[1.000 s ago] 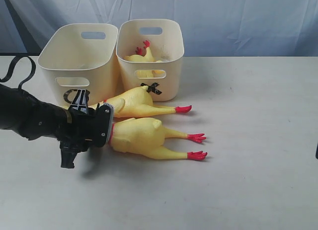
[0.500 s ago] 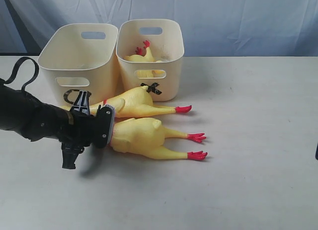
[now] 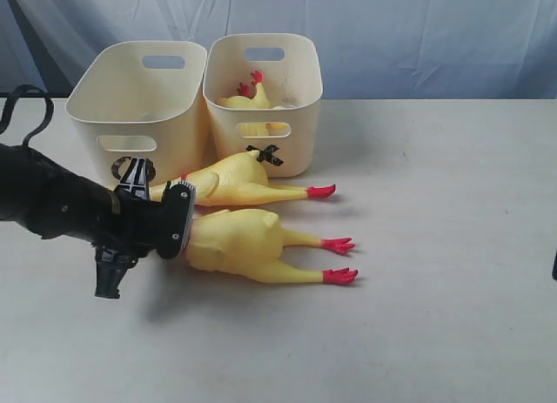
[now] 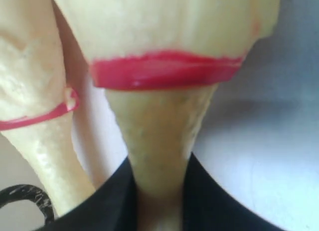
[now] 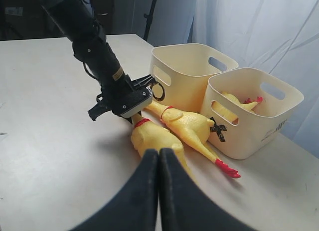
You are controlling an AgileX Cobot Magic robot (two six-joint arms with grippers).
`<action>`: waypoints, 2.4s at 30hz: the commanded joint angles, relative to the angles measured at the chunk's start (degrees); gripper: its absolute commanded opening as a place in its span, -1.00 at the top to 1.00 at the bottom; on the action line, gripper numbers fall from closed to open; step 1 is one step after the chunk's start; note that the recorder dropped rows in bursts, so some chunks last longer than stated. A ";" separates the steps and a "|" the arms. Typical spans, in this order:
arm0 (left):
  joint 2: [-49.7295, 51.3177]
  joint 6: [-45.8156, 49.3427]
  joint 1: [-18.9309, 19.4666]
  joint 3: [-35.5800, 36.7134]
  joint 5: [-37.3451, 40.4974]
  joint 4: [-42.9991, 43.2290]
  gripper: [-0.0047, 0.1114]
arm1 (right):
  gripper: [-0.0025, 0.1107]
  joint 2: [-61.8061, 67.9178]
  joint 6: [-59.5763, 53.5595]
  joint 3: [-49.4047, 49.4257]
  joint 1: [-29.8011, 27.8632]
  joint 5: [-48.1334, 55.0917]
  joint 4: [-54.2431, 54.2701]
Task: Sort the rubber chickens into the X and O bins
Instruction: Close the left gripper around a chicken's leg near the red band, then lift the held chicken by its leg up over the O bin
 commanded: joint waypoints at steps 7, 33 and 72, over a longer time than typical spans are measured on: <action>-9.62 -0.23 -0.17 0.05 13.45 -7.60 0.92 | 0.96 -0.24 0.27 0.28 -0.31 -0.28 -0.22; -32.79 -31.87 -0.05 -3.85 21.94 -34.18 0.92 | 0.96 -0.24 0.96 0.28 -0.31 0.04 -0.12; -4.30 -53.07 17.15 -44.34 60.31 -10.87 0.92 | 0.96 -0.24 0.96 0.28 -0.31 0.05 0.01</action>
